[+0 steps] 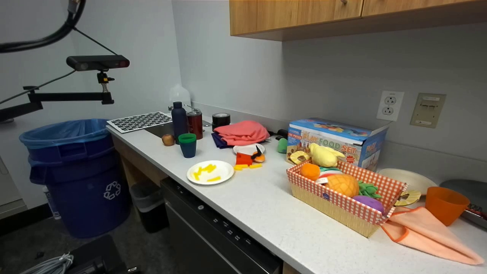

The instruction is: Close the left drawer

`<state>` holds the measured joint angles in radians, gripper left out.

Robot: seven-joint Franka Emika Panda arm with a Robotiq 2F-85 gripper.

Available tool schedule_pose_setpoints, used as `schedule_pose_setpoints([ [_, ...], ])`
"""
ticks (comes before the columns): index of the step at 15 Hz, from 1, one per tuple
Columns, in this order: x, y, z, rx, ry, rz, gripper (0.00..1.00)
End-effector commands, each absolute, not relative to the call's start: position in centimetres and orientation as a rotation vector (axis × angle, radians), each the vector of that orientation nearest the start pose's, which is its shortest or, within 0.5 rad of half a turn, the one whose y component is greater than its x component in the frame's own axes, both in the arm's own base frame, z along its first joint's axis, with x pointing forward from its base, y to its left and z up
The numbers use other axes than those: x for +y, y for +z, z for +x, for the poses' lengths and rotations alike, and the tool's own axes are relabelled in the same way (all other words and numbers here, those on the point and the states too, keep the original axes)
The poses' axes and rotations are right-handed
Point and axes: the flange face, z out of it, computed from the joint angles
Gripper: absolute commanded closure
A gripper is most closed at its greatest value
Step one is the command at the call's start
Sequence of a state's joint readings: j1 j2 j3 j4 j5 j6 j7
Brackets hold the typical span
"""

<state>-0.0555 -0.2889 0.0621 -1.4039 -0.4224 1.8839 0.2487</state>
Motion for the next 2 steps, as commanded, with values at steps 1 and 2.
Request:
schedule_pose_setpoints([
  [1, -1.89, 89.40, 43.36, 0.431, -1.380, -3.167, 0.00],
  [2, -1.89, 89.40, 43.36, 0.431, -1.380, -3.167, 0.00],
])
